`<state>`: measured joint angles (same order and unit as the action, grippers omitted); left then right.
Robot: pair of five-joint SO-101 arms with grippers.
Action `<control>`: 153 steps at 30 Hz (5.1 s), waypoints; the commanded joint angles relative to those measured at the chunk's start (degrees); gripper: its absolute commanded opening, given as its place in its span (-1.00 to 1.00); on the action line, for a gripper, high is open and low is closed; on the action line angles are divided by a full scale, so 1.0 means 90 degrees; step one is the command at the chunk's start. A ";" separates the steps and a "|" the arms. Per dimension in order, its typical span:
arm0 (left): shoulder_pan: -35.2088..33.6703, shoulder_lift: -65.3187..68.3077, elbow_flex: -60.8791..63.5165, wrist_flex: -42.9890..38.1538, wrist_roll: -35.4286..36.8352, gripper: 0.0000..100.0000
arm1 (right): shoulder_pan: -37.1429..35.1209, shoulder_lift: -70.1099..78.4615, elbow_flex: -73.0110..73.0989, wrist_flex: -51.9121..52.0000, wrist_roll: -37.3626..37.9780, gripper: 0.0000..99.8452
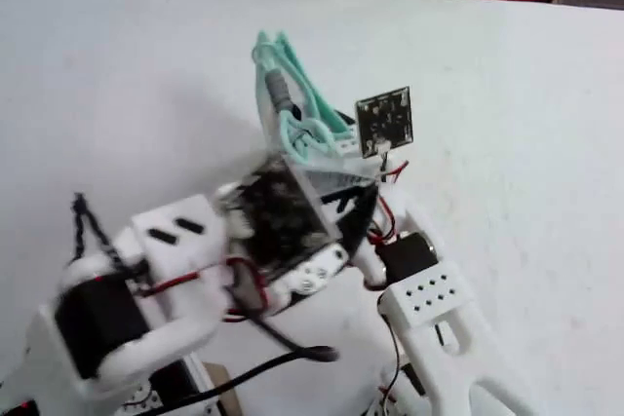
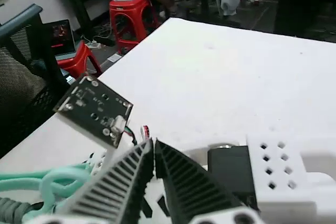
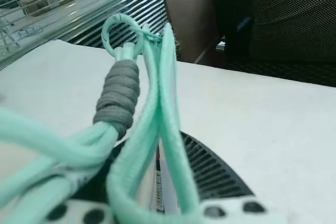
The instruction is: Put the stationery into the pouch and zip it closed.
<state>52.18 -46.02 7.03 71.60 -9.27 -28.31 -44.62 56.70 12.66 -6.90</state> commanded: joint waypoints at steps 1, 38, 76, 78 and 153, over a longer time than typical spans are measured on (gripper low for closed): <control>-0.0034 0.0151 -0.0361 -0.0059 -0.0068 -0.96 | 0.0034 -0.0083 -0.0059 -0.0015 -0.0059 -0.96; -0.5534 0.0269 0.5255 -0.5226 -0.3565 -0.48 | -0.0601 -0.2300 0.0234 0.2476 0.1543 -0.96; -0.2505 -0.3805 0.6535 -0.3438 -0.1407 -0.47 | 0.0220 -0.2232 -0.2393 0.5407 0.2520 -0.75; -0.2369 -0.3824 0.6545 -0.3399 -0.1407 -0.47 | 0.0230 -0.2232 -0.2413 0.5368 0.2530 -0.90; -0.1499 -0.6501 0.6828 -0.1768 -0.2579 -0.96 | -0.0728 -0.2603 -0.3233 0.8034 0.6193 -0.79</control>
<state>38.20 -103.43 70.77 58.24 -33.36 -45.19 -68.62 20.04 89.32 50.33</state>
